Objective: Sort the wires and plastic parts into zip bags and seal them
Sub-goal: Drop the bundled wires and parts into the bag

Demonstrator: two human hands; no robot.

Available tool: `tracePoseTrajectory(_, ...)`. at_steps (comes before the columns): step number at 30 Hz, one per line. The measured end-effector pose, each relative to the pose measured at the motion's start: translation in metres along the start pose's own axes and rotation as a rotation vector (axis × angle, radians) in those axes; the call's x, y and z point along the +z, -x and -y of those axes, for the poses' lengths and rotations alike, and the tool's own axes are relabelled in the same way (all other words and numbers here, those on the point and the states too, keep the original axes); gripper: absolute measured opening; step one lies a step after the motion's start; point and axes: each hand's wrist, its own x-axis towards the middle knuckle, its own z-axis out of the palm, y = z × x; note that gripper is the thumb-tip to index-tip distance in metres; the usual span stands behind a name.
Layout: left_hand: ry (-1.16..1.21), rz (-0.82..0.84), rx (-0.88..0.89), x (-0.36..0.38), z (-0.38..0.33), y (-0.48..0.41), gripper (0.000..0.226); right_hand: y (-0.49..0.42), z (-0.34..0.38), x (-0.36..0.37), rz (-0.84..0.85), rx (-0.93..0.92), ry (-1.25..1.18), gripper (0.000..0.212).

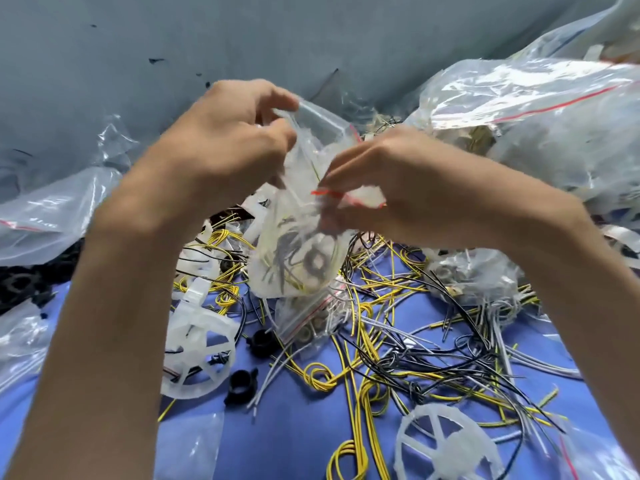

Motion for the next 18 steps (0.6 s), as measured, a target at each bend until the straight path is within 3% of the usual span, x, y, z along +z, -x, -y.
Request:
tracePoseTrajectory(4, 0.355, 0.152, 0.137, -0.009, -0.009, 0.005, 0.045, 0.005, -0.011, -0.015, -0.306, 0.14, -0.086, 0.017)
tracePoseTrajectory(7, 0.225, 0.16, 0.189, -0.011, -0.004, 0.002, 0.059, 0.008, -0.016, -0.018, -0.484, 0.254, -0.154, 0.016)
tracePoseTrajectory(11, -0.062, 0.257, 0.134, -0.004, 0.006, 0.001, 0.09, 0.003, -0.014, -0.017, -0.621, 0.271, -0.242, 0.022)
tracePoseTrajectory(14, -0.101, 0.3, 0.151, 0.005, 0.005, 0.005, 0.068, 0.003, -0.012, -0.019, -0.679, 0.263, -0.33, 0.024)
tracePoseTrajectory(18, -0.157, 0.091, 0.25, 0.019, -0.001, 0.004, 0.023, 0.004, -0.008, -0.021, -0.631, 0.217, -0.319, 0.023)
